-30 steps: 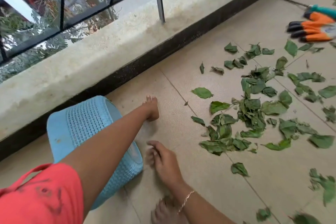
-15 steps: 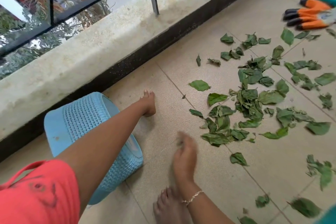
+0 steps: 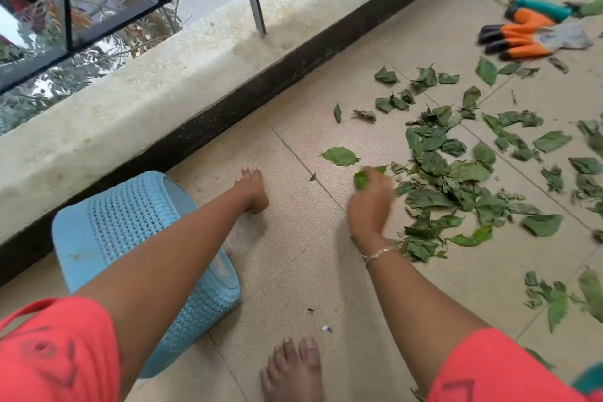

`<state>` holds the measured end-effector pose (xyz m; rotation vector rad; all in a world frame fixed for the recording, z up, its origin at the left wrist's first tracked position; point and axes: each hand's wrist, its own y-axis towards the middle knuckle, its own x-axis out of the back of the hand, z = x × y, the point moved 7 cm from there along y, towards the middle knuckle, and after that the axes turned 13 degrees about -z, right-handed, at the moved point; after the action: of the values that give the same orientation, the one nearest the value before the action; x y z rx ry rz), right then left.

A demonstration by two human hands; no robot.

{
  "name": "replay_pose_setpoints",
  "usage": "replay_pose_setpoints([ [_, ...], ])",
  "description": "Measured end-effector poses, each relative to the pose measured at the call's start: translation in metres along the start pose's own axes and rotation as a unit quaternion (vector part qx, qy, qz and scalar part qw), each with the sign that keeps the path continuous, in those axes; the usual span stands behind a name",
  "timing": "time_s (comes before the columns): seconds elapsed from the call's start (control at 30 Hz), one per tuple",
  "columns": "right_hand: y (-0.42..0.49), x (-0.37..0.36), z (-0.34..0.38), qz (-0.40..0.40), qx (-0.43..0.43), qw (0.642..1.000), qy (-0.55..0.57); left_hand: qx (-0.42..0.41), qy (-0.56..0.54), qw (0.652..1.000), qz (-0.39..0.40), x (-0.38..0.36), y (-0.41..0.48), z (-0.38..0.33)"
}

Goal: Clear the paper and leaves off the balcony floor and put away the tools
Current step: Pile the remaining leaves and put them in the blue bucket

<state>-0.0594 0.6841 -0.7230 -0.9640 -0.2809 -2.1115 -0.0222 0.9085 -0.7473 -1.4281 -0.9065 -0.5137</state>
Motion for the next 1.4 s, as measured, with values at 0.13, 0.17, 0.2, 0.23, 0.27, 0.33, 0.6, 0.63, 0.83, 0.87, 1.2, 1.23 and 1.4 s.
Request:
replay_pose_setpoints([
  [0.13,-0.019,-0.080,0.057,0.302,0.174,0.937,-0.004,0.019,-0.026,0.999,-0.011,0.000,0.001,-0.001],
  [0.17,-0.011,-0.085,0.062,0.324,0.175,0.930,-0.006,0.022,-0.034,0.999,-0.014,0.000,0.000,-0.002],
  [0.2,0.006,-0.083,0.063,0.312,0.154,0.937,-0.008,0.023,-0.041,0.999,-0.016,-0.001,-0.001,-0.003],
  [0.23,0.030,-0.073,0.059,0.268,0.111,0.957,-0.007,0.022,-0.048,0.998,-0.017,-0.003,-0.003,-0.005],
  [0.27,0.058,-0.056,0.049,0.190,0.040,0.981,-0.003,0.019,-0.055,0.998,-0.020,-0.006,-0.005,-0.007],
  [0.33,0.095,0.001,0.022,-0.027,-0.087,0.996,-0.011,0.013,-0.065,0.997,-0.038,-0.008,-0.010,-0.010],
  [0.6,-0.051,0.016,-0.037,0.024,0.002,0.999,-0.047,-0.086,-0.103,0.981,-0.144,0.001,-0.034,-0.069],
  [0.63,-0.063,0.020,-0.051,0.027,-0.001,0.998,-0.064,-0.098,-0.108,0.978,-0.147,0.000,-0.036,-0.076],
  [0.83,-0.023,0.075,-0.086,-0.140,-0.074,0.986,-0.058,-0.091,-0.130,0.976,-0.149,0.000,-0.041,-0.079],
  [0.87,-0.029,0.066,-0.075,-0.104,-0.042,0.993,-0.044,-0.089,-0.130,0.976,-0.152,0.000,-0.042,-0.079],
  [1.2,0.053,-0.038,0.003,0.233,0.197,0.947,-0.099,-0.093,-0.124,0.976,-0.156,-0.001,-0.038,-0.082],
  [1.23,0.087,-0.029,-0.001,0.220,0.188,0.948,-0.133,-0.098,-0.117,0.975,-0.160,-0.001,-0.039,-0.082],
  [1.4,0.178,0.077,-0.037,0.059,0.162,0.930,-0.324,-0.192,-0.043,0.969,-0.151,-0.017,-0.047,-0.108],
])
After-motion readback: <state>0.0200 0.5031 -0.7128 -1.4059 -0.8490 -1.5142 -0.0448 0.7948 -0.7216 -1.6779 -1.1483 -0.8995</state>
